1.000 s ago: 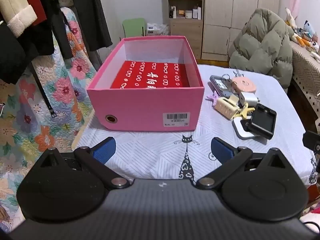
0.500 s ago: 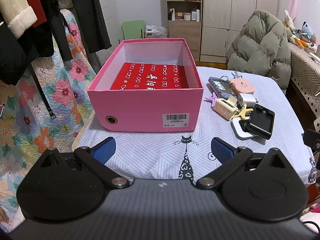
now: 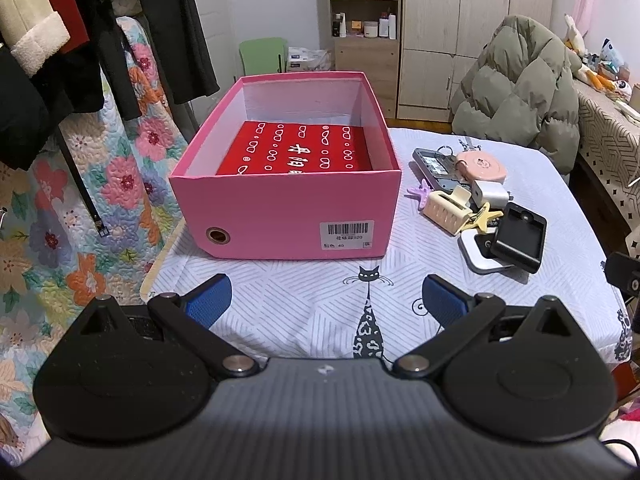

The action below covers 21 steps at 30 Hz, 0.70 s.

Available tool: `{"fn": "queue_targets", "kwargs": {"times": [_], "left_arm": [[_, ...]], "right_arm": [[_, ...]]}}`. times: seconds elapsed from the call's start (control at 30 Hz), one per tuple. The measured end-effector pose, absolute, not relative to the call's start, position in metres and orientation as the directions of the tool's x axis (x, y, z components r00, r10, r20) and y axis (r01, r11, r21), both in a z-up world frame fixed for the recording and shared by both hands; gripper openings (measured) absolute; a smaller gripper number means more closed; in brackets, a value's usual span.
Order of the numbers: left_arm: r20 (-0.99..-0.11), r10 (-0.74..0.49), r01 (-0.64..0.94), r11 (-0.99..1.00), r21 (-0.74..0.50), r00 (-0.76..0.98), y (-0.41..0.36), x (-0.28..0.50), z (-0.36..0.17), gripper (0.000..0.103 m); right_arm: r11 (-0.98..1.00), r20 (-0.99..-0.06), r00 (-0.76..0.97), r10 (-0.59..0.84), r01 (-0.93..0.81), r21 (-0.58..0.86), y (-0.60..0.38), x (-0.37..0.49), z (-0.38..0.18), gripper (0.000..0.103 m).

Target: Organize rigid objects

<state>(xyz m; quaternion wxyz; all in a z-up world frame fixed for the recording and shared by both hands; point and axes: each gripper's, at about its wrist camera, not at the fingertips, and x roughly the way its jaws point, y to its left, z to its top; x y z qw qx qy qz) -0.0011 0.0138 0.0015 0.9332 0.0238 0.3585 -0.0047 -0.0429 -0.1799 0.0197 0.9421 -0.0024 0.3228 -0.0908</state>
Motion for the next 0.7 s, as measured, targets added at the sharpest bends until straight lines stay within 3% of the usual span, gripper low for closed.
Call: {"fn": "queue_targets", "kwargs": {"times": [0.7], "left_arm": [[-0.642, -0.015, 0.051, 0.998, 0.038, 0.767, 0.0112, -0.0044, 0.0027, 0.103]], "right_arm": [[0.984, -0.574, 0.801, -0.17, 0.165, -0.062, -0.1833, -0.0461, 0.0171, 0.101]]}}
